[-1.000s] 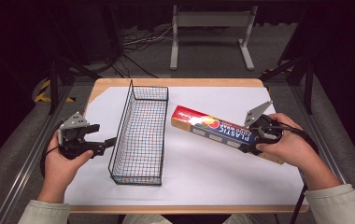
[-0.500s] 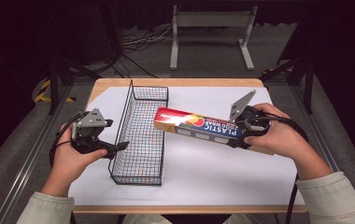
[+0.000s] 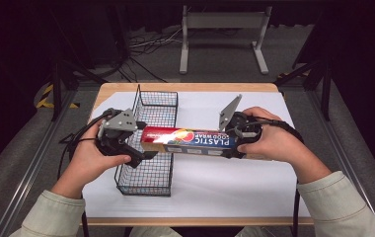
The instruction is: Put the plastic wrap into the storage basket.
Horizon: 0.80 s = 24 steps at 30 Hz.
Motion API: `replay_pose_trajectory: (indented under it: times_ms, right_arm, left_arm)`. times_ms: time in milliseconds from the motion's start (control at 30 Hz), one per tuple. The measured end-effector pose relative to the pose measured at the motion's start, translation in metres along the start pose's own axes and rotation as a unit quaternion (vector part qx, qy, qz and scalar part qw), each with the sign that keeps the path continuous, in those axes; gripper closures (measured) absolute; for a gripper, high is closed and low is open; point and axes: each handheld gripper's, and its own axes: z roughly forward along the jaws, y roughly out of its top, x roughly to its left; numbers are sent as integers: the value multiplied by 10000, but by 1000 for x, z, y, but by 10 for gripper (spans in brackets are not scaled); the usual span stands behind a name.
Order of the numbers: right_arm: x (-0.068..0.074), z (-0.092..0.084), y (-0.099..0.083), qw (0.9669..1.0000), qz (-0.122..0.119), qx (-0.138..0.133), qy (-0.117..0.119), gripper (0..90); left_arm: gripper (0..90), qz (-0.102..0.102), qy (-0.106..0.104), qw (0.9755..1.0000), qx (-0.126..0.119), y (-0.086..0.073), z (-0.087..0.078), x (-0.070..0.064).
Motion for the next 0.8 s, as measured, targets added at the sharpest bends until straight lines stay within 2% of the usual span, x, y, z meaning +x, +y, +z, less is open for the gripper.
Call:
replay_pose_trajectory:
  times_ms: [67,133,233,333,400,500,533,600,700,800]
  right_arm:
    - [1,1,5,9999,-101,-20,49,401]
    - [1,2,6,9999,-127,-28,66,401]
    - [2,3,11,9997,-196,-40,173,402]
    - [4,4,16,9993,-299,-15,240,401]
    - [4,5,18,9989,-382,-11,257,401]
    - [5,6,20,9986,-421,-11,311,401]
    - [6,7,21,9985,-436,-31,317,402]
    - [6,7,21,9981,-523,-37,326,401]
    - [7,7,22,9979,-536,-46,350,402]
    - [8,7,22,9977,-536,-111,392,402]
  left_arm:
    - [115,74,-209,9998,-9,7,5,-1]
    - [110,143,-228,9996,44,9,7,-1]
    - [107,267,-358,9982,399,18,14,-1]
    - [108,373,-606,9958,580,26,21,-1]
    - [90,387,-646,9947,694,30,26,-3]
    - [79,376,-491,9925,1054,36,32,-5]
    - [85,418,-661,9905,1135,37,36,-5]
    - [84,429,-670,9898,1181,37,40,-5]
    - [86,492,-763,9884,1219,38,47,-6]
    - [90,525,-747,9880,1249,40,53,-8]
